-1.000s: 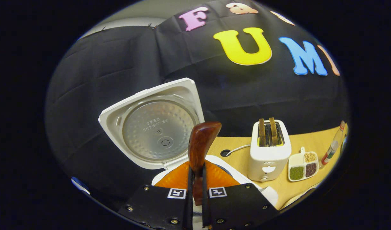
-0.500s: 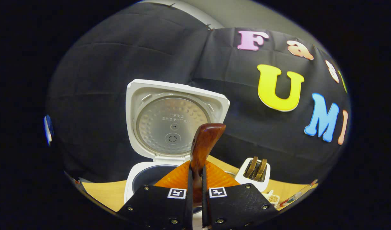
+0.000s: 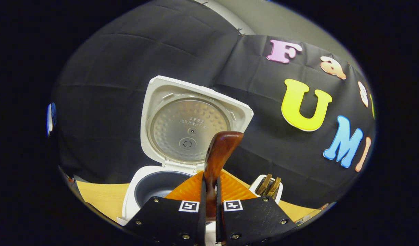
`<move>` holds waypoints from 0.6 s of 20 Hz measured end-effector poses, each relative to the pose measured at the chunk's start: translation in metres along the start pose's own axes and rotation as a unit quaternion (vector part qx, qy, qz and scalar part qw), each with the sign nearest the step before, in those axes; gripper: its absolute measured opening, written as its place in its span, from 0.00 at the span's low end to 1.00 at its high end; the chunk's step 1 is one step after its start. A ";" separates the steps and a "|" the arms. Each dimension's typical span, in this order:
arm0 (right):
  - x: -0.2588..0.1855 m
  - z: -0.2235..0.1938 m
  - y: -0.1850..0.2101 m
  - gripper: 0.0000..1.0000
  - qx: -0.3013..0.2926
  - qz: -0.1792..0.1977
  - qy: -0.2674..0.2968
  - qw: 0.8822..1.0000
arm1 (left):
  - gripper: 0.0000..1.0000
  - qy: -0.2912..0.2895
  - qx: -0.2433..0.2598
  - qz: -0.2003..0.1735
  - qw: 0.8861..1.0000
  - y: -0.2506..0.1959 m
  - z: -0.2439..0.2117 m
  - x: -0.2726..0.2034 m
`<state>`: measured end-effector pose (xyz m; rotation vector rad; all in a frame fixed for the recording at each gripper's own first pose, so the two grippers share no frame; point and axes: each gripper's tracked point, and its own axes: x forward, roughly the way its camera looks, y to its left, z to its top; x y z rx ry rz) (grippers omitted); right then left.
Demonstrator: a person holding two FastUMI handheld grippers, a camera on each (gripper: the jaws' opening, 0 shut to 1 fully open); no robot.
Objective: Close the left gripper, press the button to open the rice cooker; take a wooden spoon from the chopstick holder with the right hand, scoop a spoonful of rice and pour it into the rice cooker, then put the wooden spoon back into the chopstick holder.
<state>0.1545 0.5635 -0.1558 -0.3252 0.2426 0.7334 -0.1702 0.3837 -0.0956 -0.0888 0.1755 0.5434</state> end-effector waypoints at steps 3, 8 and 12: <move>0.001 0.001 -0.003 0.12 0.063 -0.003 0.004 0.998 | 0.94 -0.002 0.000 0.004 1.000 0.002 0.001 0.001; 0.006 -0.006 0.001 0.12 0.209 0.019 0.027 0.977 | 0.93 0.000 -0.012 0.008 1.000 0.006 -0.001 0.000; 0.002 -0.009 -0.006 0.12 0.300 0.026 0.036 0.953 | 0.96 -0.003 0.005 0.010 1.000 0.005 0.000 0.002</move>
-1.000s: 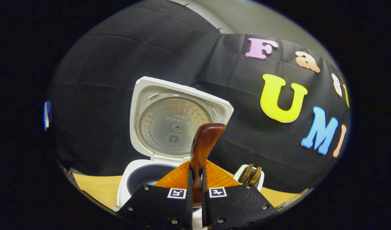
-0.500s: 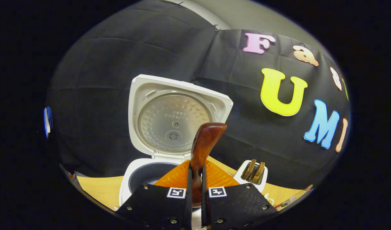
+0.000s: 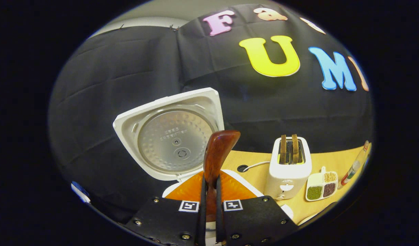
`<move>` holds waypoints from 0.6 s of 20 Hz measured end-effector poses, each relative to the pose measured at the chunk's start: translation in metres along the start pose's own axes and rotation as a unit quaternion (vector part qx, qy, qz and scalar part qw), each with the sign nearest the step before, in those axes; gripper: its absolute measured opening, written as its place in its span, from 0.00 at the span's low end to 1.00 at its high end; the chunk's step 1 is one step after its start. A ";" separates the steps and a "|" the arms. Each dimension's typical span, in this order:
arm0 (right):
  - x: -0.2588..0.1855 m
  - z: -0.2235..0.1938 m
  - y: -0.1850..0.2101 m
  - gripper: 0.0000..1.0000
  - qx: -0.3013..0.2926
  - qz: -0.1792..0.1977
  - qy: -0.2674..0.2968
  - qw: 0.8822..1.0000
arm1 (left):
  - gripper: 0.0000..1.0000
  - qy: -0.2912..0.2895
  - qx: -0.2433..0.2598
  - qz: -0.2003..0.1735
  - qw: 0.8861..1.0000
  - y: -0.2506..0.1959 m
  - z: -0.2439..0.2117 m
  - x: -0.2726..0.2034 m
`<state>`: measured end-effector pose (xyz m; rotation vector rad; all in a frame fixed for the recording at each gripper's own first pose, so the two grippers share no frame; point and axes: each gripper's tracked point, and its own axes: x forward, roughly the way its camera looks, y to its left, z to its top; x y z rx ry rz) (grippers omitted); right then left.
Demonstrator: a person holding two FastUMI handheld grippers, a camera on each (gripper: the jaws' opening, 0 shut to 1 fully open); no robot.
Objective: Close the left gripper, press the button to open the rice cooker; take a wooden spoon from the chopstick holder with the right hand, scoop a spoonful of rice and pour it into the rice cooker, then put the wooden spoon back into the chopstick holder.
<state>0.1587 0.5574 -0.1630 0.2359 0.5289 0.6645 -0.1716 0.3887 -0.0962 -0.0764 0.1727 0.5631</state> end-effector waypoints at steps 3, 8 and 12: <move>-0.008 0.004 -0.005 0.12 0.075 0.012 0.000 0.997 | 0.91 -0.003 0.000 -0.011 1.000 -0.009 0.004 -0.002; -0.032 0.023 -0.019 0.12 0.167 0.024 -0.007 0.986 | 0.94 -0.013 -0.001 -0.035 0.999 -0.030 0.010 0.000; -0.061 0.043 -0.037 0.12 0.183 0.026 -0.029 0.982 | 0.94 -0.024 0.003 -0.060 0.998 -0.059 0.023 -0.002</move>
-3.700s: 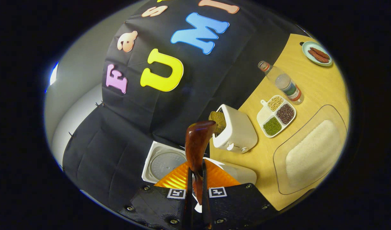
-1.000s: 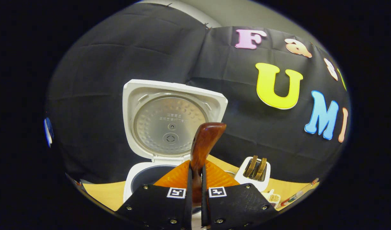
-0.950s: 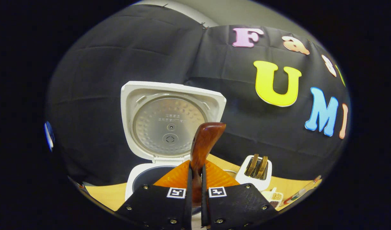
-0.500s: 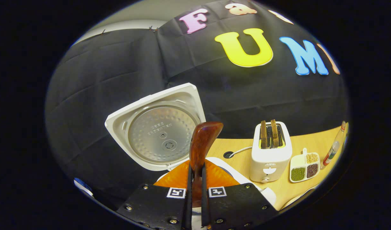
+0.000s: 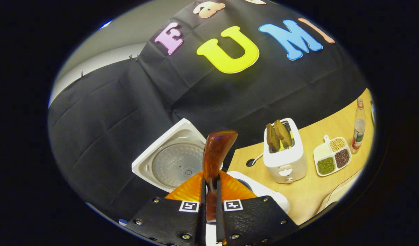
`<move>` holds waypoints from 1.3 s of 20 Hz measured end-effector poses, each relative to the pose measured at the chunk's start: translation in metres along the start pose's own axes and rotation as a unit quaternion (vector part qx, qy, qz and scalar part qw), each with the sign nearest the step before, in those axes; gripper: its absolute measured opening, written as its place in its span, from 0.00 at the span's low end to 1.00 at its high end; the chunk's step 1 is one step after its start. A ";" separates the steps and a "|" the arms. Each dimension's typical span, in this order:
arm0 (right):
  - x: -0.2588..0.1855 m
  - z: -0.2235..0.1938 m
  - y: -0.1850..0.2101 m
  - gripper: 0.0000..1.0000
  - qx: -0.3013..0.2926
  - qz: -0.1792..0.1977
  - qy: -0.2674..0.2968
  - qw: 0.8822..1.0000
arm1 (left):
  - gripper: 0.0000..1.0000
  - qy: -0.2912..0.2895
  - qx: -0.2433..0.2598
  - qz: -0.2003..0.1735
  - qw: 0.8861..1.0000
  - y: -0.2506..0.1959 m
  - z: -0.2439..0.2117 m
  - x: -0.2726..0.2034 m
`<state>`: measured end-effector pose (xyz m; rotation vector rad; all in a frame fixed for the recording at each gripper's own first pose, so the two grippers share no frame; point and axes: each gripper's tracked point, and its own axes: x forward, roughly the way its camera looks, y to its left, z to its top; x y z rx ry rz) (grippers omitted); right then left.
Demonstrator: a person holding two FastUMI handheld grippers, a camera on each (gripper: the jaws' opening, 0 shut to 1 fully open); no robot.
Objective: Close the left gripper, press the button to open the rice cooker; take a wooden spoon from the chopstick holder with the right hand, scoop a spoonful of rice and pour it into the rice cooker, then put the wooden spoon back into the chopstick holder.
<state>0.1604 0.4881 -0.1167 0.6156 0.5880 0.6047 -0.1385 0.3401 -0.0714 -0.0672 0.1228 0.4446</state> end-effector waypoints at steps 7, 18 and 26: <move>-0.063 0.050 -0.031 0.12 0.010 -0.013 -0.038 0.999 | 0.94 -0.014 0.007 -0.052 0.999 -0.057 0.015 -0.004; -0.154 0.110 -0.116 0.12 0.007 -0.071 -0.089 0.993 | 0.90 -0.023 0.010 -0.109 0.994 -0.136 0.024 -0.011; -0.232 0.151 -0.185 0.12 0.009 -0.125 -0.133 0.983 | 0.94 -0.033 0.009 -0.157 0.987 -0.201 0.034 -0.020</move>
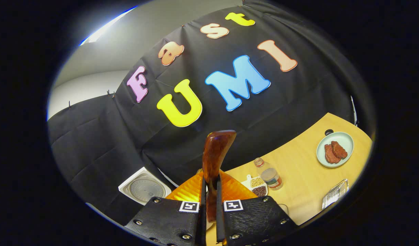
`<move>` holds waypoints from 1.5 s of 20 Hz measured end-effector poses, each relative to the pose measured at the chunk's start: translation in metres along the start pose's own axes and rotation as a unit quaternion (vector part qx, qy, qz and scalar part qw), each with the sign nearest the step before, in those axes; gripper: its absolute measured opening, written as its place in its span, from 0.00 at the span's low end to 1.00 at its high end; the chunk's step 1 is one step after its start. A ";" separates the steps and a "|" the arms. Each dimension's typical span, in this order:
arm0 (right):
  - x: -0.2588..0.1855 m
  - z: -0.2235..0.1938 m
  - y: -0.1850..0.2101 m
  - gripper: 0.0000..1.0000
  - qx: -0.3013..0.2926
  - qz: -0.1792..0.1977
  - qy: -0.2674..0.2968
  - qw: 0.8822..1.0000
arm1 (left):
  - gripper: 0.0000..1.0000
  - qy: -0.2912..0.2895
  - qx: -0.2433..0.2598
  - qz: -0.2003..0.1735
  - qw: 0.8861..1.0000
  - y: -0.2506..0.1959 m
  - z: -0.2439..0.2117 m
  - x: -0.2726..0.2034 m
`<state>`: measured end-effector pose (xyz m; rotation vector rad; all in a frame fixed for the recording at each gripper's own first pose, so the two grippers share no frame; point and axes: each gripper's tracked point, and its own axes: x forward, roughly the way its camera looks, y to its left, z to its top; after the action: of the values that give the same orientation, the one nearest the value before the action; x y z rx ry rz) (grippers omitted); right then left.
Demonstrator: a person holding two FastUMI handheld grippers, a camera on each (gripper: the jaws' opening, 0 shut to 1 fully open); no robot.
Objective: Close the left gripper, press the button to open the rice cooker; take a wooden spoon from the chopstick holder with the right hand, scoop a spoonful of rice and pour it into the rice cooker, then put the wooden spoon back into the chopstick holder.
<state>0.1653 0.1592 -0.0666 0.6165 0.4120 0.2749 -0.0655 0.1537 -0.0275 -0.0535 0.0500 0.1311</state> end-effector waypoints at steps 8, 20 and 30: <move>-0.044 0.037 -0.072 0.12 -0.020 -0.055 -0.028 0.998 | 0.97 -0.012 0.003 -0.052 0.999 -0.063 0.013 0.015; -0.090 0.038 -0.197 0.12 -0.045 -0.149 -0.029 0.987 | 0.91 -0.023 0.016 -0.077 0.997 -0.118 0.029 0.018; -0.105 -0.002 -0.271 0.12 -0.084 -0.194 0.021 0.977 | 0.91 -0.017 0.040 -0.082 0.996 -0.162 0.029 -0.002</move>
<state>0.1058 -0.0906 -0.2026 0.3541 0.5346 -0.0506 -0.0451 -0.0058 0.0094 0.0254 0.0176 -0.0339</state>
